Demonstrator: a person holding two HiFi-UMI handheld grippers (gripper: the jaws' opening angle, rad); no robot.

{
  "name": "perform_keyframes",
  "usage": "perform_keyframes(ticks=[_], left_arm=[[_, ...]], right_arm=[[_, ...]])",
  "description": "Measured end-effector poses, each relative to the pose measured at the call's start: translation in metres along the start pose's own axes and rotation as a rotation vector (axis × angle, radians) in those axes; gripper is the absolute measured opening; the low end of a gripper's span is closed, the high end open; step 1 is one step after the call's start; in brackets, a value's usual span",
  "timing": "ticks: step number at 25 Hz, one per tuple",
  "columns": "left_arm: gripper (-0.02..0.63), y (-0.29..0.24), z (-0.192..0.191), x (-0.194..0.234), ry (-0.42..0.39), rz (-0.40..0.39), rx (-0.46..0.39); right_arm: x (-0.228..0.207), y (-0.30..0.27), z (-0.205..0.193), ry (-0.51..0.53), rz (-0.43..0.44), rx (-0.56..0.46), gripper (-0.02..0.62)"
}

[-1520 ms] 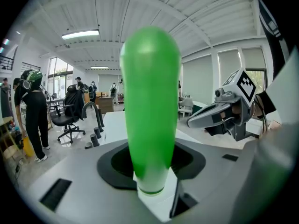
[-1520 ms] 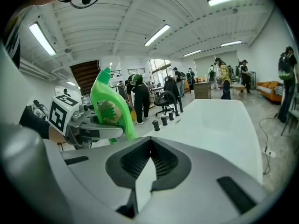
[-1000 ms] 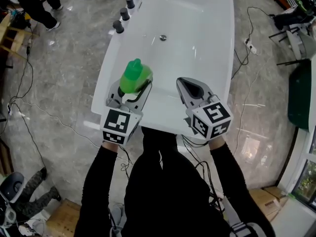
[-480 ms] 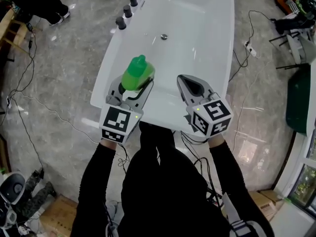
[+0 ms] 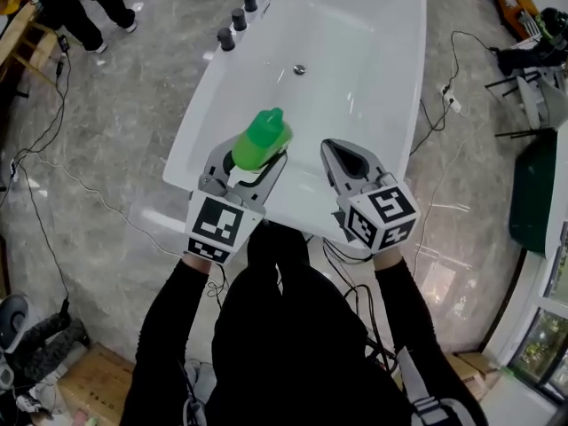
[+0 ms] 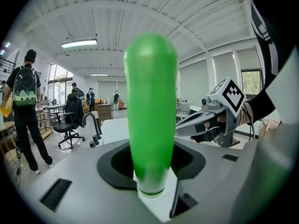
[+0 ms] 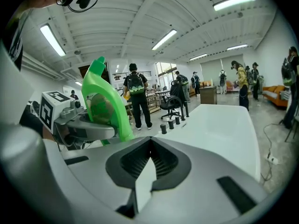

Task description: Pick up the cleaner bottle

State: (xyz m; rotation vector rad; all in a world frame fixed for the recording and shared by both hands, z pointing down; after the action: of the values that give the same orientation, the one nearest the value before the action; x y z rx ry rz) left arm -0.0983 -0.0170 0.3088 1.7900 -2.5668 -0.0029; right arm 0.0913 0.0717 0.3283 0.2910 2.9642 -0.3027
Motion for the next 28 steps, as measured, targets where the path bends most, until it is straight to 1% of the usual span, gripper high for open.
perform_keyframes(ticks=[5,9,28], left_arm=[[0.192,0.006,0.0,-0.003,-0.003,-0.012,0.008],[0.192,0.007,-0.003,-0.003,-0.004,-0.018,0.011],[0.192,0.007,0.0,0.0,-0.008,-0.008,0.004]], right_arm=[[0.006,-0.003,0.002,0.005,0.016,-0.002,0.001],[0.008,-0.007,0.001,0.028,0.026,0.007,0.002],[0.009,-0.013,0.001,0.059,0.054,0.02,0.001]])
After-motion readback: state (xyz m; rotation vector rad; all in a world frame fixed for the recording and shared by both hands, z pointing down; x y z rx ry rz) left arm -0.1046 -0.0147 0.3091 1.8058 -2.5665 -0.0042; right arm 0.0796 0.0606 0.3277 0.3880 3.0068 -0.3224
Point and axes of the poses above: the fingertips, and each gripper's own axes: y backward along the fingers, x to its left, z out of its top, the point moved 10 cm from there along y, backward along the fingers, and after that the axes turned 15 degrees about -x, right-handed, at the moved point
